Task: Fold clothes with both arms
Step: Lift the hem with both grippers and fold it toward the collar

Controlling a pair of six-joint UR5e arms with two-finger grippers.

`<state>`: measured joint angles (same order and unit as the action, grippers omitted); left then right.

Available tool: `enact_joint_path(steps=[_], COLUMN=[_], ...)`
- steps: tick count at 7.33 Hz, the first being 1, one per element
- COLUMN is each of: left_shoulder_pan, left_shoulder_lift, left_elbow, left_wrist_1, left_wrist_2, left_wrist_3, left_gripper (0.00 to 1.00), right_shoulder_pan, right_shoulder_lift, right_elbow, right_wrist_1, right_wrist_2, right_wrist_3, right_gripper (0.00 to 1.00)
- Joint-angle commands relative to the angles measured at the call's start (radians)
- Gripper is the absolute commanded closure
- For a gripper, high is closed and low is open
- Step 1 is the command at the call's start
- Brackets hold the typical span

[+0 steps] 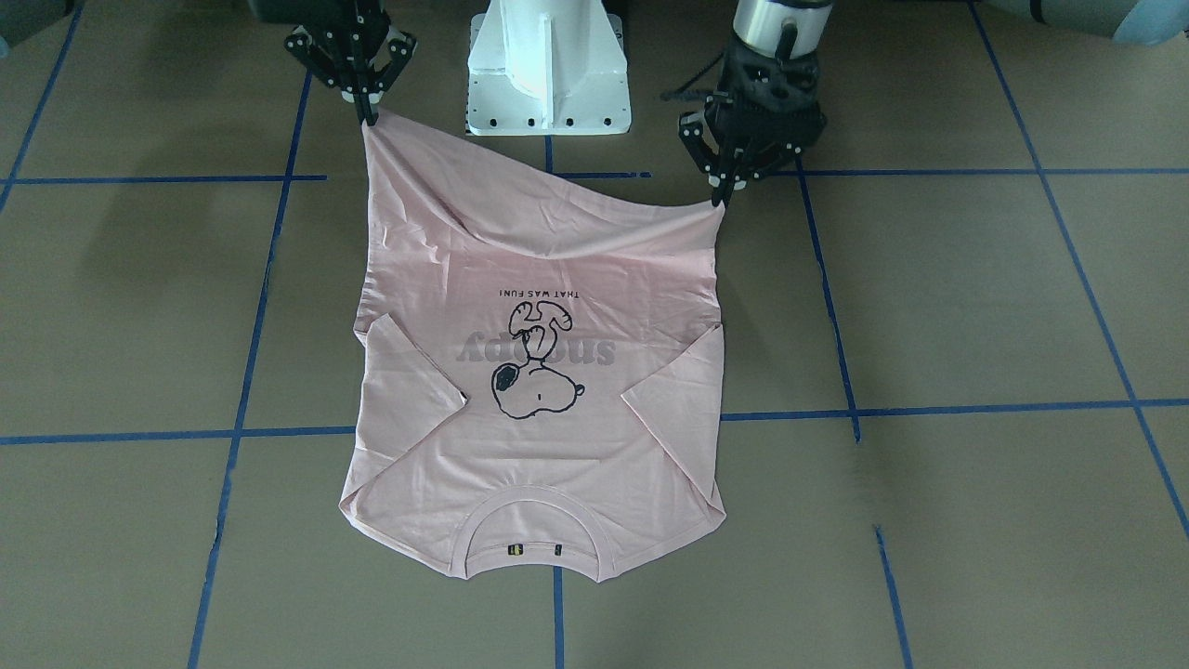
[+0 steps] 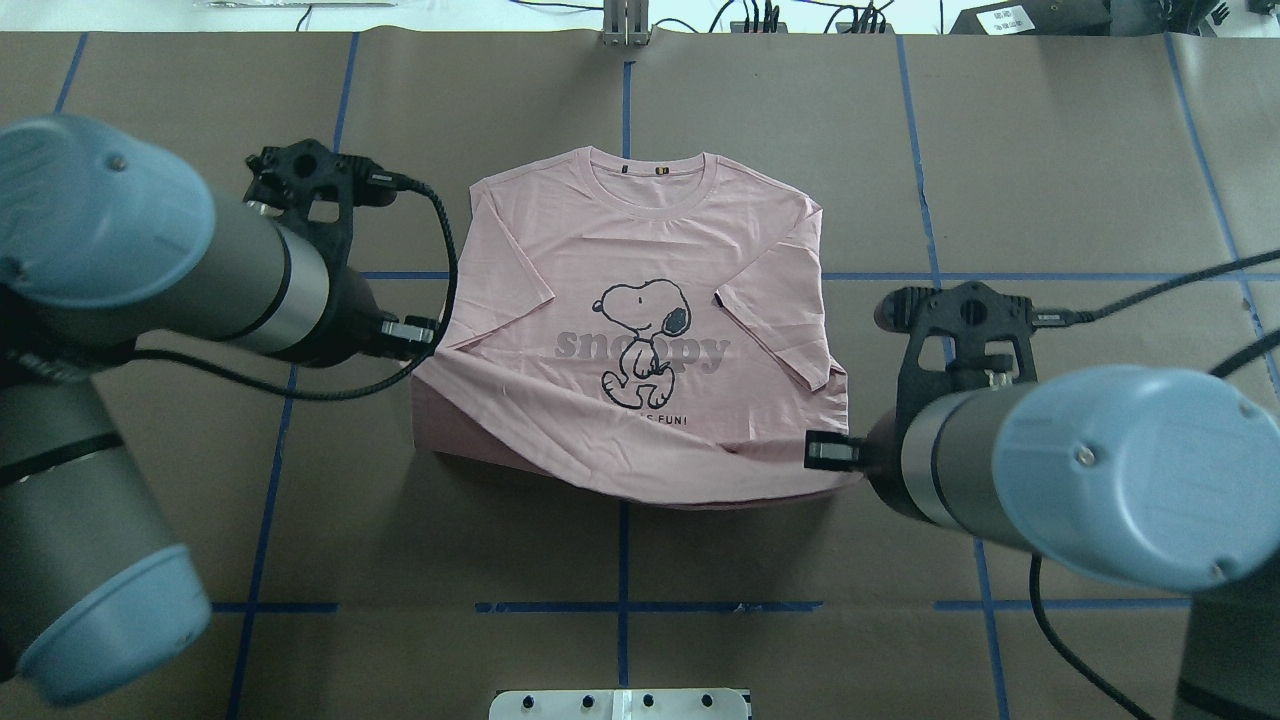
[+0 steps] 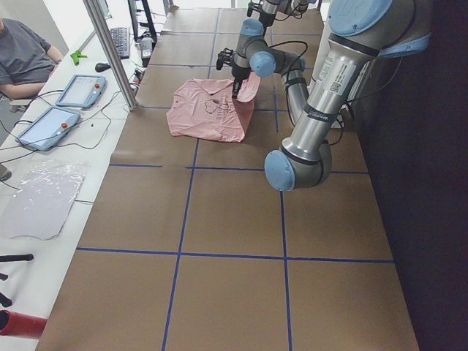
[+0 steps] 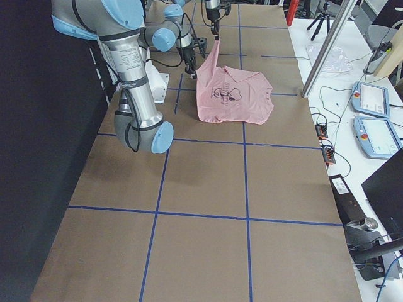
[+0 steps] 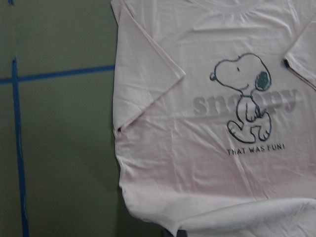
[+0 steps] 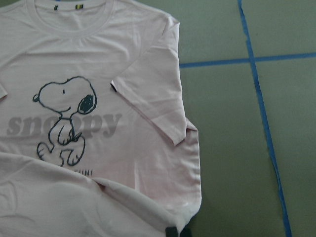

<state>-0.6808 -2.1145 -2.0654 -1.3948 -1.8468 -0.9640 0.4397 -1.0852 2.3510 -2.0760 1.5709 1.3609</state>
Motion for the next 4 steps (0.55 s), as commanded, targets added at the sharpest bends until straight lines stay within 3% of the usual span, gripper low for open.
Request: enact_joint_path(steps=[1, 4], left_shoulder_pan=[-0.075, -0.112], left_shoulder_lift=[-0.071, -0.174], left_elbow=[0.196, 0.517], left_wrist_1=[-0.107, -0.338], left_wrist_2=[0.001, 0.036], left_wrist_3=[0.051, 0.074], left_gripper=[1.00, 1.00], right_shoulder_pan=[0.129, 0.258], right_shoulder_lift=[0.017, 0.091], right_elbow=[-0.236, -0.567], right_wrist_1=[0.226, 0.443], right_wrist_2=[0.017, 0.061], right_wrist_3=[-0.051, -0.143], right_gripper=[1.00, 1.00])
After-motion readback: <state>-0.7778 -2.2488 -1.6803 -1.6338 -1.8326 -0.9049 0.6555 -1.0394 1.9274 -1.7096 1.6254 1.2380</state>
